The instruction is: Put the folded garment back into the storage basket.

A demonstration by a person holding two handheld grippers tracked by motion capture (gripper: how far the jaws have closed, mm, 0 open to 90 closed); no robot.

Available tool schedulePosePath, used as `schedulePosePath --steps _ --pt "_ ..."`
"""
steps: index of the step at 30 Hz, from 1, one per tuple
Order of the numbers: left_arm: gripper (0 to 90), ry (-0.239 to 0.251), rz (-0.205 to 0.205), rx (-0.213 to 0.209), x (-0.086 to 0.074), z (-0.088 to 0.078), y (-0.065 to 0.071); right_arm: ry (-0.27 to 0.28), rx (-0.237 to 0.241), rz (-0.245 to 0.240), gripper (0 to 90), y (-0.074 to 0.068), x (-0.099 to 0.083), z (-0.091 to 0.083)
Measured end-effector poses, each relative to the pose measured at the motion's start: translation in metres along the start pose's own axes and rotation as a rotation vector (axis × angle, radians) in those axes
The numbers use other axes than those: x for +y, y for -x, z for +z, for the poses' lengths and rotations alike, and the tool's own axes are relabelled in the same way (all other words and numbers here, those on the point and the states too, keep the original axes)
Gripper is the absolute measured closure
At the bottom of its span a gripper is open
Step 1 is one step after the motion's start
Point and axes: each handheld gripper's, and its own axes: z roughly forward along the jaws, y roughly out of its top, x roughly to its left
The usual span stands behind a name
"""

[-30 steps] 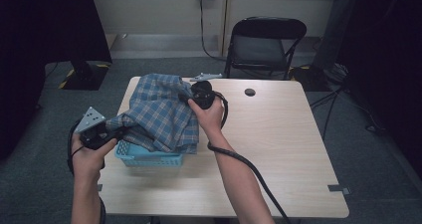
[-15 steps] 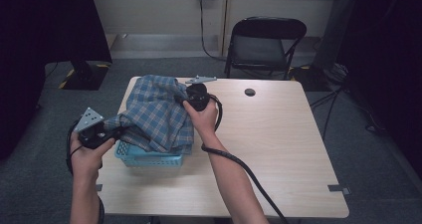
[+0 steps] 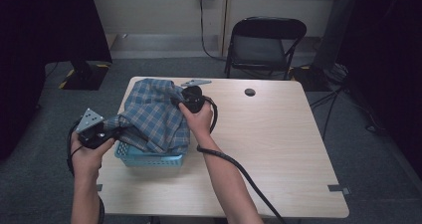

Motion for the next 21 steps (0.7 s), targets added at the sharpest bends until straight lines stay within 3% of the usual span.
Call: schedulePosePath --steps 7,21 --pt "79.4 -0.011 -0.004 0.008 -0.003 0.003 -0.002 -0.017 -0.025 -0.049 76.7 -0.004 -0.002 0.005" --pt "78.8 -0.036 -0.002 0.029 -0.009 0.008 -0.004 -0.023 -0.046 -0.063 76.3 -0.005 -0.007 0.014"
